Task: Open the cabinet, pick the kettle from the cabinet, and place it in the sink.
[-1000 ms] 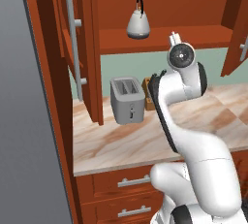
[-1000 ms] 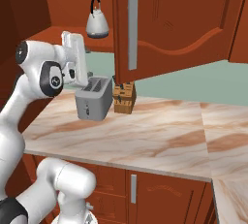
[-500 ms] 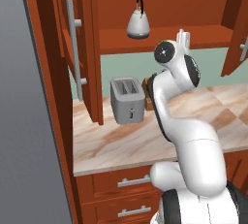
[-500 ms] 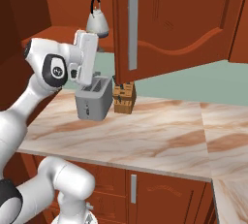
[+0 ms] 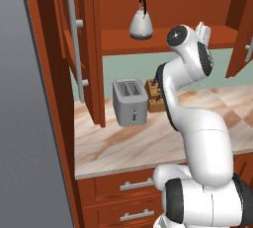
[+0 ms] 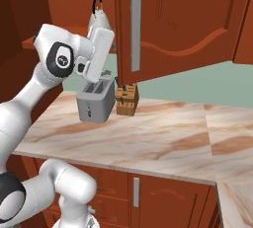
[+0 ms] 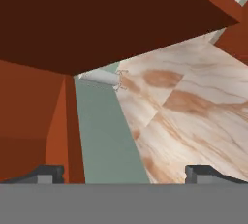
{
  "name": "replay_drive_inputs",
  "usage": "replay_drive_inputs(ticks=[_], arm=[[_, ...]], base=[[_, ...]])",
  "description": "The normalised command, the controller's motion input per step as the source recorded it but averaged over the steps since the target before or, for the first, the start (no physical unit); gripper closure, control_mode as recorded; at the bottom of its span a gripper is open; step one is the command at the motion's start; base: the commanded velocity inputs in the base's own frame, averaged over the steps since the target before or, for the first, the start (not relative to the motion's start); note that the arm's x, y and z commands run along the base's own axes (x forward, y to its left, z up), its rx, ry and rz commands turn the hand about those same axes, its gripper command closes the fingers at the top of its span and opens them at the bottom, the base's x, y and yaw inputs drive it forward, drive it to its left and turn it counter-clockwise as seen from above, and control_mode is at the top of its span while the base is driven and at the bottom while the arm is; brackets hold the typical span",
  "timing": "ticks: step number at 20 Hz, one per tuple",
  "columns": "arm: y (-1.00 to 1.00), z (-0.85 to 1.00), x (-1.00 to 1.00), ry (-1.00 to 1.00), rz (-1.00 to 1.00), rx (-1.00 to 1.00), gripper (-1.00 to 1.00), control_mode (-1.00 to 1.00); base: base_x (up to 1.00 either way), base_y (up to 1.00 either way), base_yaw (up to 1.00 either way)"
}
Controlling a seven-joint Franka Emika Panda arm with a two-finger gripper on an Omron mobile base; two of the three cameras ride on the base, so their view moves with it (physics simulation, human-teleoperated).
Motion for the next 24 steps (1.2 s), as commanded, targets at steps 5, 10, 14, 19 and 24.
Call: replay_drive_inputs(ticks=[5, 10, 14, 19, 24], arm=[[-0.29, -0.06, -0.08, -0.17, -0.11, 0.09, -1.0, -1.0], [-0.15, -0.16, 0.0, -0.24, -0.07, 0.08, -1.0, -1.0], [-0.11, -0.17, 0.0, -0.27, -0.05, 0.09, -1.0, -1.0], [-0.15, -0.1, -0.09, -0.14, -0.11, 0.07, -1.0, -1.0], [-0.29, 0.0, -0.27, 0.0, -0.19, 0.11, -1.0, -1.0]], base=[[0.0, 0.0, 0.0], [0.0, 0.0, 0.0], [0.0, 0.0, 0.0], [0.0, 0.0, 0.0], [0.0, 0.0, 0.0]])
